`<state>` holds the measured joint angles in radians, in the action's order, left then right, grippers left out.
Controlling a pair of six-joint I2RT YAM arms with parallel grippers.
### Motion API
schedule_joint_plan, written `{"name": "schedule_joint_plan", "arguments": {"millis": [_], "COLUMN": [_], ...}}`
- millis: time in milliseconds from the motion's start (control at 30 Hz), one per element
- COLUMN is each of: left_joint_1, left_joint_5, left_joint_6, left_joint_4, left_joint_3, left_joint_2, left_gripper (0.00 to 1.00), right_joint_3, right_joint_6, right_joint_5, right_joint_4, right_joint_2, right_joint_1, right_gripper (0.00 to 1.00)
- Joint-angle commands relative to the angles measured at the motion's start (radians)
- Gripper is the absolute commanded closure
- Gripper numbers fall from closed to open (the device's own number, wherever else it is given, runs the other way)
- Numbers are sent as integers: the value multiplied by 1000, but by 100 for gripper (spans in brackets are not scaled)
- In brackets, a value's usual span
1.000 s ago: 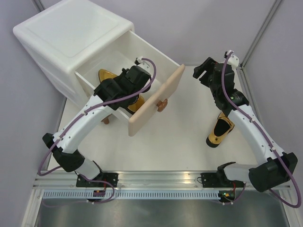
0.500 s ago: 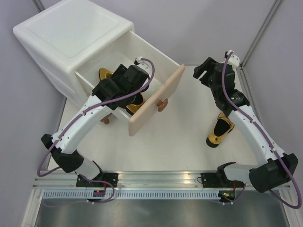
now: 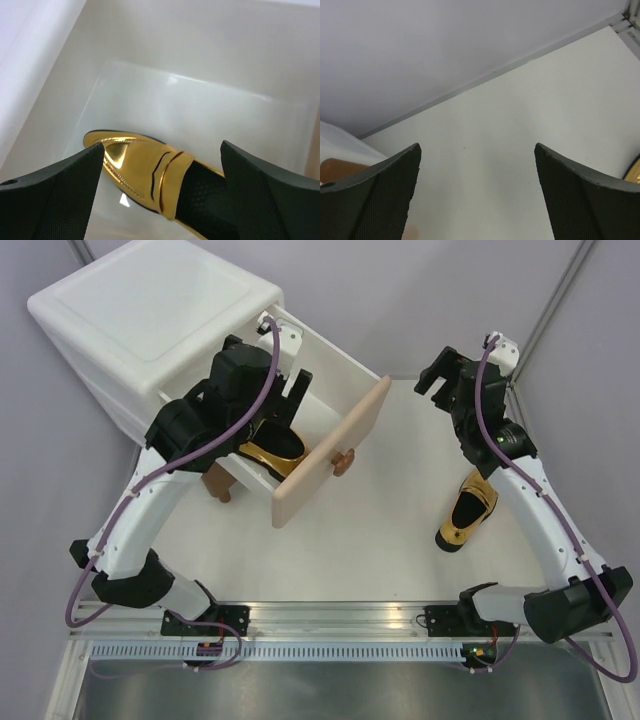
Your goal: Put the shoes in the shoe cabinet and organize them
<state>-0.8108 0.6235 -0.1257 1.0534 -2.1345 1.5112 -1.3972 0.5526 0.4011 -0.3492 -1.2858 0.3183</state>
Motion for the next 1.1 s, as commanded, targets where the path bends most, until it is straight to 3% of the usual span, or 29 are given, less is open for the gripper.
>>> {"name": "schedule_joint_plan", "arguments": {"millis": [0,167,367,567,900,1067], "left_joint_1": [5,10,16,36,48,53], "left_joint_5": [-168,-243,-260,-248,-238,-252], "left_joint_6": [64,98,81,113,198,189], "left_joint_4": [-159,-263,-271,-201,-197,-202], "left_joint_3": [-22,-5,50,76,91,93], "left_joint_2": [-39,-57,-75,-71,-66,-63], "left_gripper": [0,0,1,3,4,4], "right_joint_3": [-20,15,79,139,147,228], "right_joint_6": [6,59,207,323,377,385], "right_joint_5": [96,162,199,145,94,39], "right_joint_4": [-115,-224,-396,-531,-772,-757], "right_joint_2": [6,29,51,45,-20,-9], "right_joint_1": [-10,-19,-51,-108,-137,-174], "right_gripper": [2,2,2,3,8,14]}}
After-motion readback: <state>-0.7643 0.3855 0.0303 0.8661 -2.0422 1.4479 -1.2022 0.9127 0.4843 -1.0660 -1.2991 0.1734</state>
